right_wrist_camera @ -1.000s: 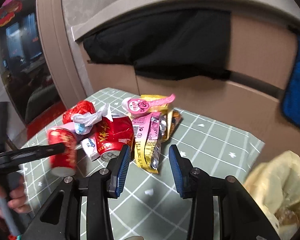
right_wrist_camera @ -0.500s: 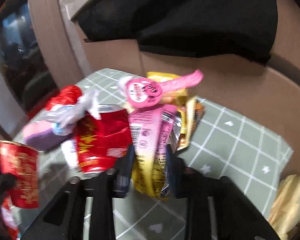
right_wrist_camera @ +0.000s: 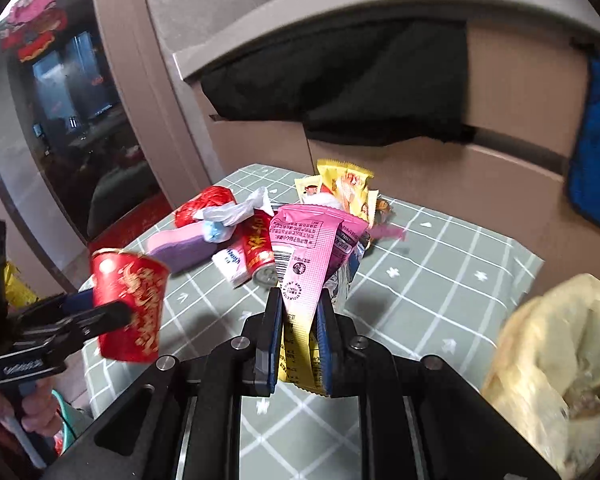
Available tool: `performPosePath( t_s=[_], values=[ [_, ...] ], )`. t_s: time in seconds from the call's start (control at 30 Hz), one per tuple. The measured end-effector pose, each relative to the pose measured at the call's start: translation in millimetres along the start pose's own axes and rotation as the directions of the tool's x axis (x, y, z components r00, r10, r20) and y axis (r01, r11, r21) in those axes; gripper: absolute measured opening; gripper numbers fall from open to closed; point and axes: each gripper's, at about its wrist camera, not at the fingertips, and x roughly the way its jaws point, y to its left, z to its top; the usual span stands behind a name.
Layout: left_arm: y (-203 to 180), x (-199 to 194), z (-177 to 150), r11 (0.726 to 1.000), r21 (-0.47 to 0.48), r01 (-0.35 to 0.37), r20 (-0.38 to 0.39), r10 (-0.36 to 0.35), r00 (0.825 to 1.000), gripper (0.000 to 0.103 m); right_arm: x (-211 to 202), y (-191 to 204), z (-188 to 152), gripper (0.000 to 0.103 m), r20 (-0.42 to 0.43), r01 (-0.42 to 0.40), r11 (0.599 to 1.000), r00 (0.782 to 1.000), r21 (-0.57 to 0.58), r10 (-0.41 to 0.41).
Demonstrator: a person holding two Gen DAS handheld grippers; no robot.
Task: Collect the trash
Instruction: 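Carry the red cup and pink wrapper over the yellow bin with both grippers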
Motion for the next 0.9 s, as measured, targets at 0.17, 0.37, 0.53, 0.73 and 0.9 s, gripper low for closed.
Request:
performPosePath(
  t_s=[0.17,0.37,0.53,0.73,0.9],
  values=[
    [-25,-15,-3,0.998,0.066,0.008,0.005,-0.009,1.000,0.060,-31,-9,-13,0.015,0.031,0.013,1.000,0.999,0.009,-0.014],
    [-40,-14,3,0.993,0.106,0.059,-0.017,-0.057,0.998,0.060,-55,-16,-21,0.015,0.076,0.042,0.999,0.996,0.036,-0.044],
    [-58,-16,19,0.980,0.145,0.133,0.033,-0.139,0.990,0.060,-83,-23,-21,0.015,0.127,0.072,0.995,0.989,0.074,-0.081],
    [-102,-12,40,0.947,0.216,0.238,0.071,-0.258,0.963,0.060,-126,-32,-13,0.015,0.194,0.153,0.983,0.966,0.096,-0.169],
    [-145,7,46,0.912,0.281,0.299,0.036,-0.321,0.946,0.060,-160,-59,-13,0.015,0.232,0.223,0.962,0.938,0.159,-0.256]
  ],
)
